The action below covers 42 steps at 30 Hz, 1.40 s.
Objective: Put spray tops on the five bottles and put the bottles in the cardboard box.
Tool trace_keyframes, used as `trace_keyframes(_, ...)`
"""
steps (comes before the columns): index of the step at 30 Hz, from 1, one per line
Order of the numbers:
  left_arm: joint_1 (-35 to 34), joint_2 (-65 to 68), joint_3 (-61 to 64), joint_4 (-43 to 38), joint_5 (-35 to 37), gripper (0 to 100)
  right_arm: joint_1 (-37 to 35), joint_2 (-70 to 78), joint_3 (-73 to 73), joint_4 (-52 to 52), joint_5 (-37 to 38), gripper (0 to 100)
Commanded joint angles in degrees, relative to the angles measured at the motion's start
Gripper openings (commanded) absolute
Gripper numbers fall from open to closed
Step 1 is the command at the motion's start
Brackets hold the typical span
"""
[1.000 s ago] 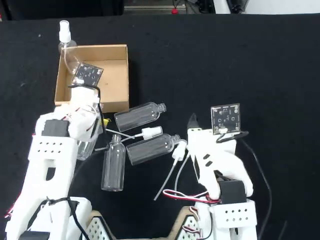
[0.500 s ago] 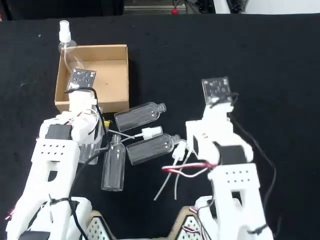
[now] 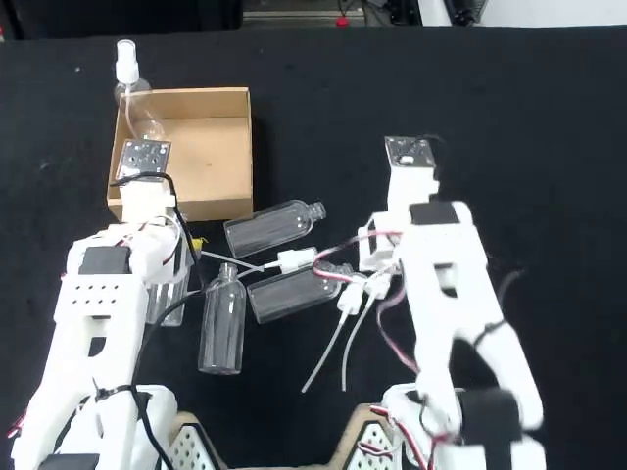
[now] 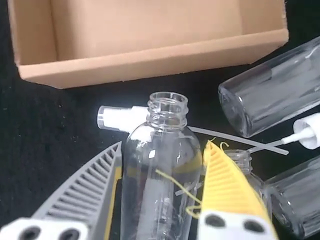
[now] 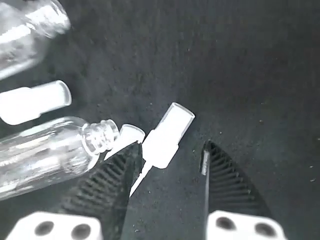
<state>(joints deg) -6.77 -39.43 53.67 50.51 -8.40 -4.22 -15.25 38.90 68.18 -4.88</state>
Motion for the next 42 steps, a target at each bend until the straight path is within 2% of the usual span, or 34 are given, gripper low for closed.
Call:
trace_keyframes(1, -0.4, -1.7, -0.7, -0.7, 0.4, 19, -0.1, 3.1, -4.9, 1.3, -0.7, 19.5)
trace_keyframes(10, -0.4, -1.7, 0.1, -1.1, 0.4, 19, -0.1, 7.8, -5.1, -1.0, -6.1, 19.5)
trace_keyframes(15, -0.4, -1.7, 0.2, -0.7, 0.4, 19, 0.0, 10.5, -5.7, -1.6, -15.2, 19.5)
trace_keyframes(20, -0.5, -1.7, 0.2, -0.7, 0.4, 19, 0.0, 14.2, -7.8, -1.2, -19.2, 19.4)
trace_keyframes(27, -0.8, -1.7, 0.2, -0.7, 0.4, 19, 0.0, 19.9, -10.2, -1.1, -19.3, 18.4)
trace_keyframes(34, -0.8, -1.7, 0.2, -0.7, 0.4, 19, 0.4, 22.5, -14.2, -1.0, -18.5, 0.8)
trace_keyframes(42, -0.7, -1.7, 0.2, -0.6, 0.4, 19, 0.4, 12.7, -28.8, 15.6, -10.8, 1.1)
